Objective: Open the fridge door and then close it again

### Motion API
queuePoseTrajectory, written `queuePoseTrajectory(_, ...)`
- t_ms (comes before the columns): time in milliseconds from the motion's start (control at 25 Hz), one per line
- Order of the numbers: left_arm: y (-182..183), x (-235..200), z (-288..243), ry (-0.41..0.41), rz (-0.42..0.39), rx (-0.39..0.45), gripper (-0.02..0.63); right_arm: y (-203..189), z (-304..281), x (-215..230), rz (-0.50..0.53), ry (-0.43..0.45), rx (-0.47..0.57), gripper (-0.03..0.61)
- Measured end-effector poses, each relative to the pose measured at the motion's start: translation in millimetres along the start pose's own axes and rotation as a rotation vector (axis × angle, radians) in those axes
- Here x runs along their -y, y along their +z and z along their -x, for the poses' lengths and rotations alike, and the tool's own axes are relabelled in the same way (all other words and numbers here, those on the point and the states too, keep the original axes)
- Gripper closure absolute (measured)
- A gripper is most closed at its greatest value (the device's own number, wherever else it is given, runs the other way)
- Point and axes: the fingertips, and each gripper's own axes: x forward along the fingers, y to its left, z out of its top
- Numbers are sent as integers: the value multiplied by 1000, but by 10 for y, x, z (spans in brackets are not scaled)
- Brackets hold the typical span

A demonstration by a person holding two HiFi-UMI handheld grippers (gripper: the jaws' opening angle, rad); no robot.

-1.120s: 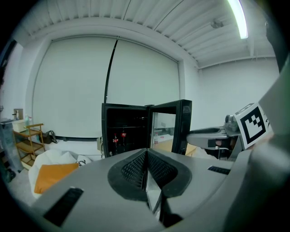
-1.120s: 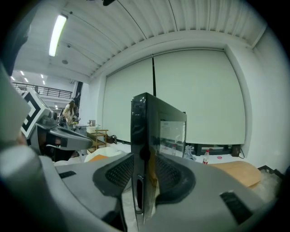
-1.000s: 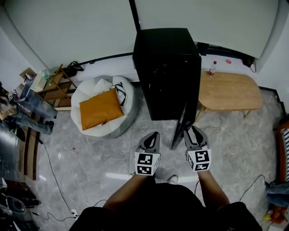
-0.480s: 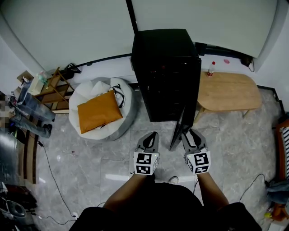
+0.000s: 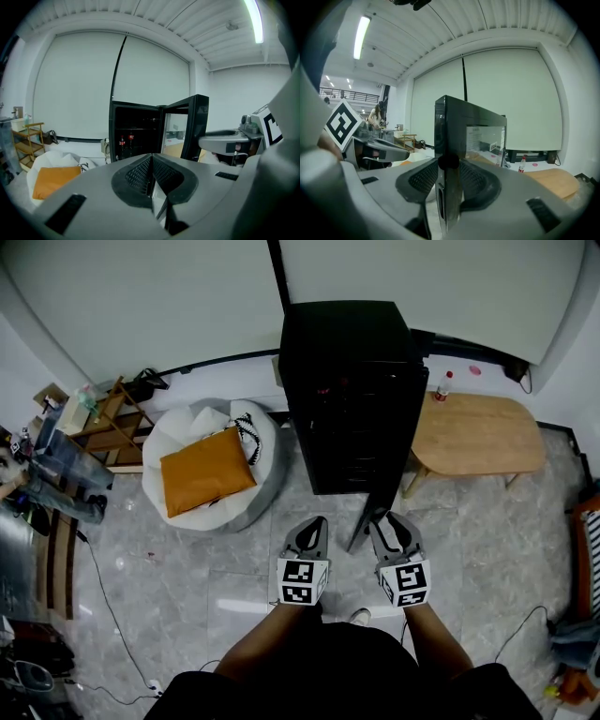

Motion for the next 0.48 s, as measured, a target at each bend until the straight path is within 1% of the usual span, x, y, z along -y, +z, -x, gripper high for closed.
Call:
queuePoseTrajectory(240,76,-190,-5,23,-7,16,591,51,-179,-127,-5,19,9,432)
queuePoseTrajectory(480,62,-329,-1,42,1,12,591,96,-343,-229,2,45,10,430)
